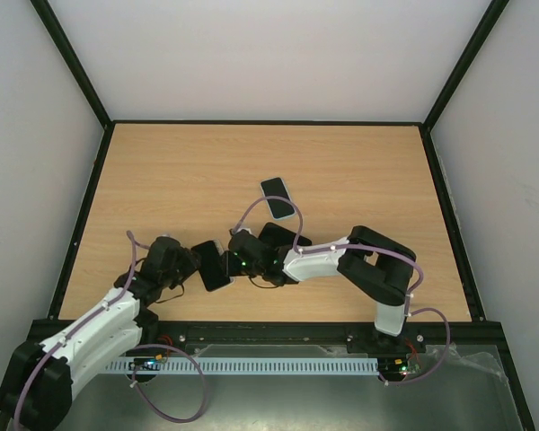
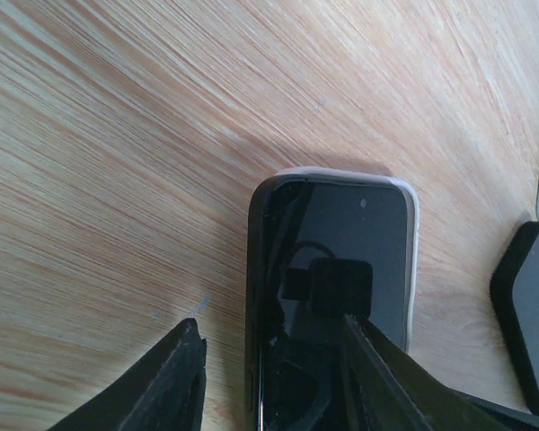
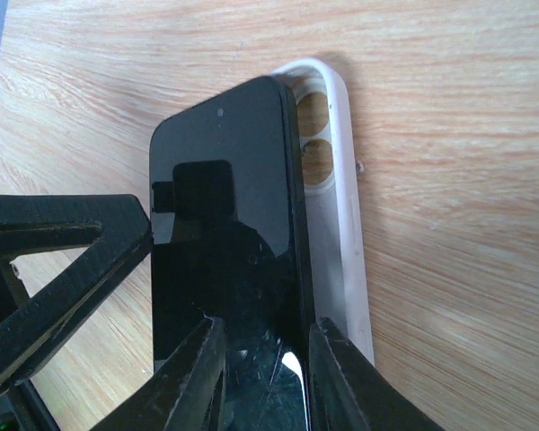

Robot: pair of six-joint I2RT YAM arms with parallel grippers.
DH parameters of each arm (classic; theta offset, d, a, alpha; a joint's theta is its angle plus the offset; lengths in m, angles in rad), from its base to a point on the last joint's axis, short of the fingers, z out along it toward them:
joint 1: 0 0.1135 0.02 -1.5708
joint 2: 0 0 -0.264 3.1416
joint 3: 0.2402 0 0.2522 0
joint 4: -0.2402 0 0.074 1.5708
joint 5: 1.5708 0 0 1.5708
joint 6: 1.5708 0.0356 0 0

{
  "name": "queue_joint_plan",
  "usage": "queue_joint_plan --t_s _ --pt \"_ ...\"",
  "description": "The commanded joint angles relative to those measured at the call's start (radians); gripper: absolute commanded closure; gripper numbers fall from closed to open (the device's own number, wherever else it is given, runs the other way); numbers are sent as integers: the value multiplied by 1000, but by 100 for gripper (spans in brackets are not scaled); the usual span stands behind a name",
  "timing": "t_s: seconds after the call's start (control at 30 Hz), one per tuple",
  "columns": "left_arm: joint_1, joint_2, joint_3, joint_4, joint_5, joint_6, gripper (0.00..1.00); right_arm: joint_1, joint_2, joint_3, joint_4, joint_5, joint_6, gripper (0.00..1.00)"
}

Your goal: Put the phone into the phone case

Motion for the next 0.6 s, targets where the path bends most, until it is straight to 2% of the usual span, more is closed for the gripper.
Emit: queue_joint_plan --t_s 0.0,0.2,0.27,0.57 --pt "7 30 -24 68 44 32 59 -7 36 -11 34 -13 5 74" --pt "7 66 -31 99 60 40 62 -7 49 -6 -8 31 -11 75" --pt "7 76 -31 111 67 43 64 -7 46 -8 -18 41 -12 78" --pt "7 131 -22 186 111 65 81 -6 47 -25 -15 32 28 84"
